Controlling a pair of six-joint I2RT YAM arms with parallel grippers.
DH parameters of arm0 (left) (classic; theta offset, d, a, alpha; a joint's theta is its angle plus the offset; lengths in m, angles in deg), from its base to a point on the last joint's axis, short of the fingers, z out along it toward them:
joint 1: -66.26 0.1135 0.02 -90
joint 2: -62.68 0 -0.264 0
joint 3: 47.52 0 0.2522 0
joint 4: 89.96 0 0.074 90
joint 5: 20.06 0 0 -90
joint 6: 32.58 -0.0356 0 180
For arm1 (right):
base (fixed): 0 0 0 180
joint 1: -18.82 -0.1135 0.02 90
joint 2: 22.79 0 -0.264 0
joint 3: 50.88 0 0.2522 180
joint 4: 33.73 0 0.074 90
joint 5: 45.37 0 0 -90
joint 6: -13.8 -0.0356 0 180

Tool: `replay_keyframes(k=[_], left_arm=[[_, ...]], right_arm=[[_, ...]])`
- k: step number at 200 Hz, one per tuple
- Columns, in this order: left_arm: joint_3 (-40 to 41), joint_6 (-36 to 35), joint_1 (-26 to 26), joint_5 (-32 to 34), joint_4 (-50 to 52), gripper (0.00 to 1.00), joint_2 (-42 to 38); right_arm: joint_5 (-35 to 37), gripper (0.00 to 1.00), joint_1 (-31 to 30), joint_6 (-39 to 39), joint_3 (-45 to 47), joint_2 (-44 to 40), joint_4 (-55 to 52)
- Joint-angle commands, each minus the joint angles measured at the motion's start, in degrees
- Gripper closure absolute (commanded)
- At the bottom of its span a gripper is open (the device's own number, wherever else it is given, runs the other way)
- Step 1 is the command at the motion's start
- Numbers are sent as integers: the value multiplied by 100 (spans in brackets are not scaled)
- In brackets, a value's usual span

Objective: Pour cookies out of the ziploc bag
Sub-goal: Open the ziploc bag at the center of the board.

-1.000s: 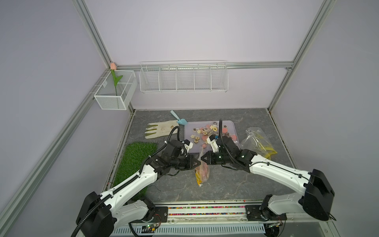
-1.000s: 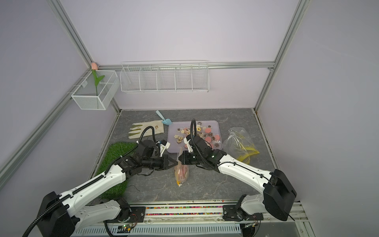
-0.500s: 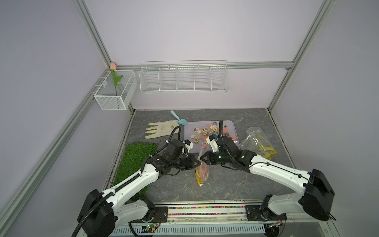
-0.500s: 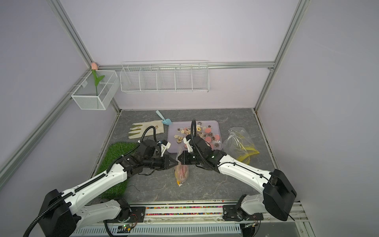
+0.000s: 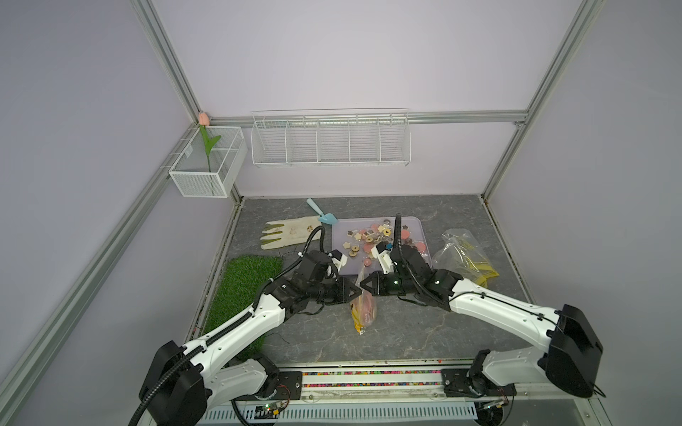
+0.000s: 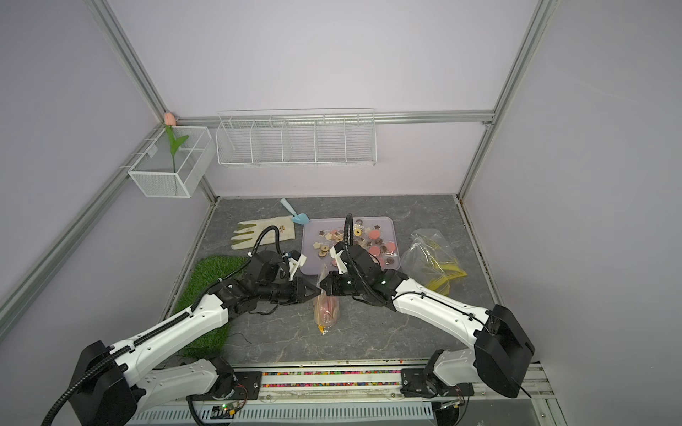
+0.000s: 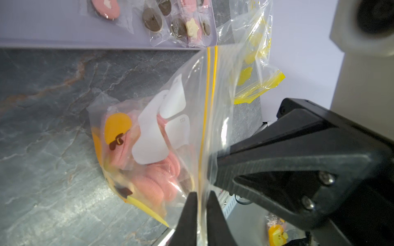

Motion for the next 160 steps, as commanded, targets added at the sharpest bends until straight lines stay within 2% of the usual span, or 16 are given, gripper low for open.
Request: replay_keyframes(k=[1, 43, 56, 160], left_arm=[[-26, 17, 25, 120, -72, 96, -54], [13, 15, 43, 176, -90, 95, -156], [35, 19, 52, 193, -97, 100, -160], [11, -51, 140, 168, 27, 100, -269]], right_arm=[[-48, 93, -11, 30, 83, -165, 154], [-62, 93, -12, 21, 92, -147, 170], [-72, 93, -6, 10, 92, -147, 189], [140, 93, -11, 68, 50, -220, -84]])
